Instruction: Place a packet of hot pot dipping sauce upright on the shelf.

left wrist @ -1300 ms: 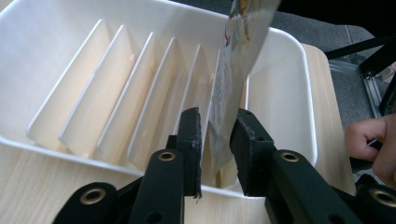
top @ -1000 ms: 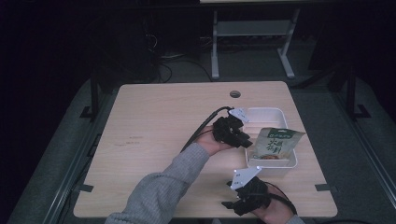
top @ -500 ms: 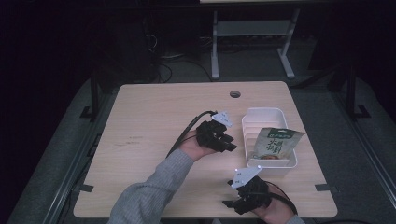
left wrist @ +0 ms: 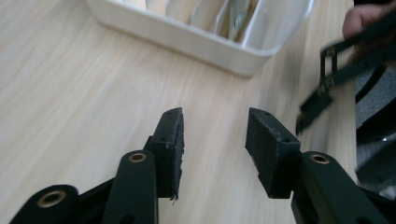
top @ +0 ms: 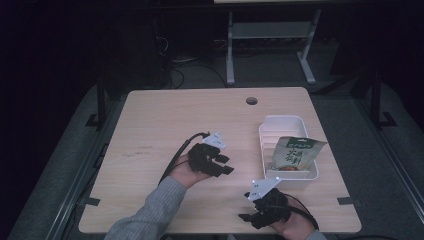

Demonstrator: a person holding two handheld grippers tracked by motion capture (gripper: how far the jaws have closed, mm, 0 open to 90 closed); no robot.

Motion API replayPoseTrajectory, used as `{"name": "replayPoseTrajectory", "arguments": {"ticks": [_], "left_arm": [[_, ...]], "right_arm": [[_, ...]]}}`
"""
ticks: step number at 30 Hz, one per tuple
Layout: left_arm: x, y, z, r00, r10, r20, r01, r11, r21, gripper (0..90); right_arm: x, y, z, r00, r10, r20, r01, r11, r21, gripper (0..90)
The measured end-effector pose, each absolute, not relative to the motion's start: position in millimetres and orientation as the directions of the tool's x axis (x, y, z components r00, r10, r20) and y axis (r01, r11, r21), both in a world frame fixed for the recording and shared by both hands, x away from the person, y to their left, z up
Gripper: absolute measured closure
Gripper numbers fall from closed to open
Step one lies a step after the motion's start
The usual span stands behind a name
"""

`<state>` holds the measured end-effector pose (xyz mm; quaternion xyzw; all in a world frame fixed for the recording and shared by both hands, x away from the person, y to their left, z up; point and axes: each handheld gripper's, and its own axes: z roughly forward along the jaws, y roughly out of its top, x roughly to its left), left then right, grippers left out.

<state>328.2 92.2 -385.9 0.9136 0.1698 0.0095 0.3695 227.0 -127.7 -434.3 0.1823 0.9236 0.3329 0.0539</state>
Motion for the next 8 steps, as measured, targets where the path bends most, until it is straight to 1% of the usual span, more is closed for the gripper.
{"name": "replayPoseTrajectory", "arguments": {"ticks": [8], "left_arm": [[294.6, 135.5, -399.7, 0.915, 0.389, -0.105, 0.349, -0.636, 0.688, 46.7]], "right_arm": [[223.2, -123.6, -434.5, -0.924, 0.382, 0.006, 0.301, 0.718, 0.628, 33.6]]}}
